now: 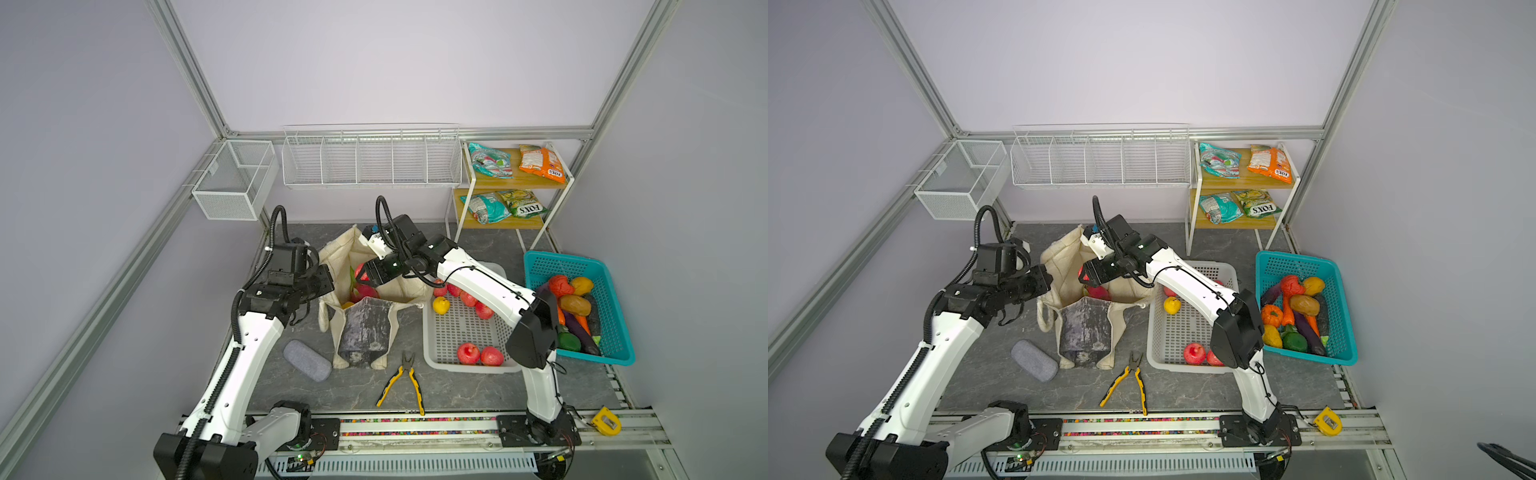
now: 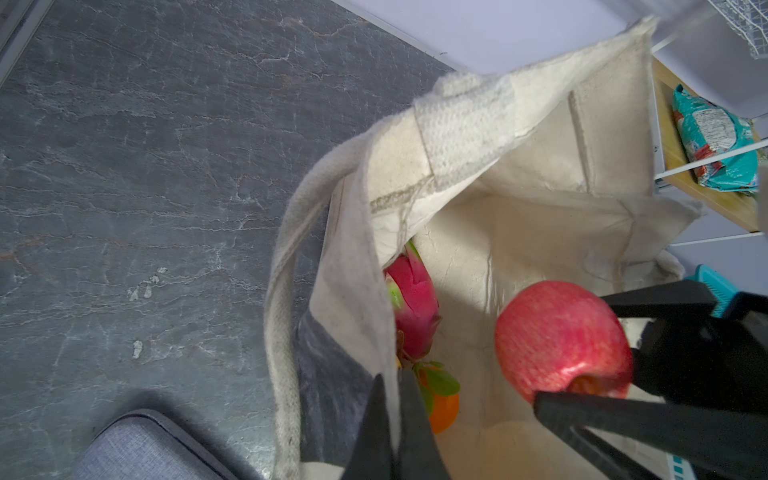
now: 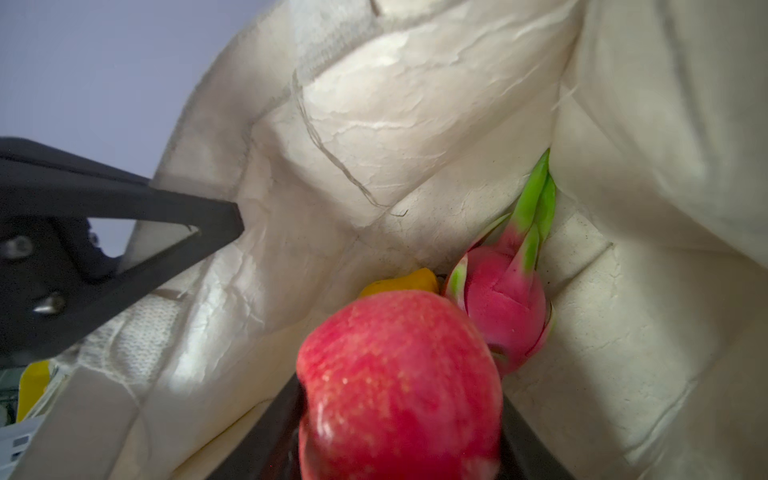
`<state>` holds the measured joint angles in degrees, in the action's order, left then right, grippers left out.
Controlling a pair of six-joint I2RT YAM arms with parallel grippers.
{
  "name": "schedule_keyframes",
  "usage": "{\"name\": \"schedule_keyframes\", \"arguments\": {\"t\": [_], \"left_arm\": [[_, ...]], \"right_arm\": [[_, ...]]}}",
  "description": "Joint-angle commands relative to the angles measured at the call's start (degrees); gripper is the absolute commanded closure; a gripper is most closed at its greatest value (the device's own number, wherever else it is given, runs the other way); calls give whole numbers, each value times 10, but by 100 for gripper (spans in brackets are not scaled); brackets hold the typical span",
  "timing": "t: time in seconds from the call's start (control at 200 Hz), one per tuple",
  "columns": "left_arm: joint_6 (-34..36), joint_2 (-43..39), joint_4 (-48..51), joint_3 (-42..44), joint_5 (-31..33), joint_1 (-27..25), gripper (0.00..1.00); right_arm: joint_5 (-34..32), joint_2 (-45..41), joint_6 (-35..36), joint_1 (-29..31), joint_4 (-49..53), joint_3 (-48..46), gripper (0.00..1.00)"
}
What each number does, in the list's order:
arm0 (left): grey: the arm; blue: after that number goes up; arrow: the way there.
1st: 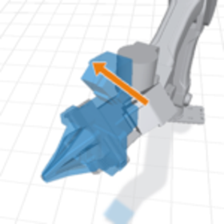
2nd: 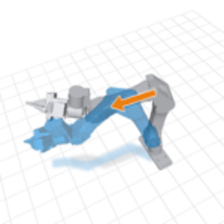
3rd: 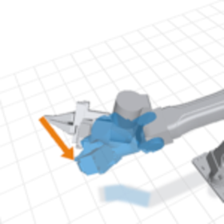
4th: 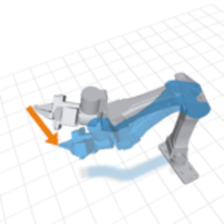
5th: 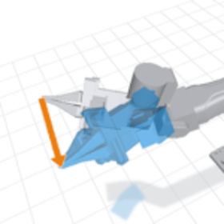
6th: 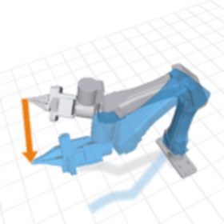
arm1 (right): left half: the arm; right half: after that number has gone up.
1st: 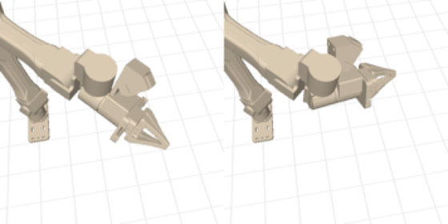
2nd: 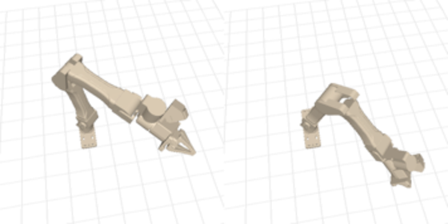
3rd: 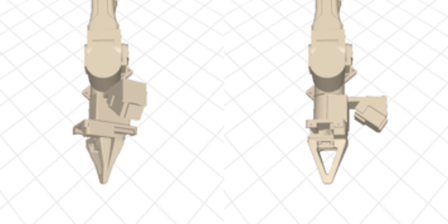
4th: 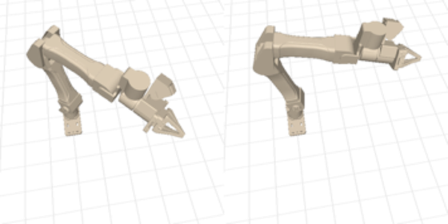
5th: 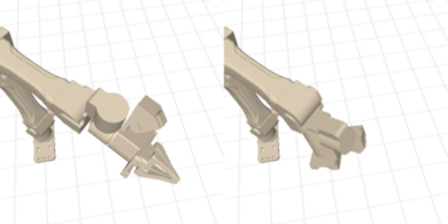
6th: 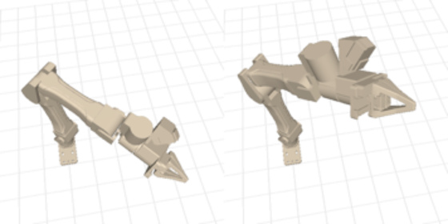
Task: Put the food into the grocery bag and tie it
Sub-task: 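Lower the red apple into the tote bag with the right gripper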
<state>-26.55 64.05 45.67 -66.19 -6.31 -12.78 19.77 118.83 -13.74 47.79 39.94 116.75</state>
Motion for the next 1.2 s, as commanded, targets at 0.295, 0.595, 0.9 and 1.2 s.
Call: {"name": "schedule_keyframes", "arguments": {"t": [0.295, 0.595, 0.9, 1.2], "left_arm": [[-3, 0, 0, 1, 2, 1, 100], [1, 5, -1, -4, 1, 0, 100], [1, 5, -3, -8, 0, 0, 100], [1, -2, -3, -7, 2, 0, 100]], "right_arm": [[-31, 55, 104, 36, 80, 34, 58], [-78, 94, 141, 47, 135, 50, 57], [-86, 130, 143, 47, 138, 58, 55], [-83, 144, 132, 48, 145, 59, 51]]}}
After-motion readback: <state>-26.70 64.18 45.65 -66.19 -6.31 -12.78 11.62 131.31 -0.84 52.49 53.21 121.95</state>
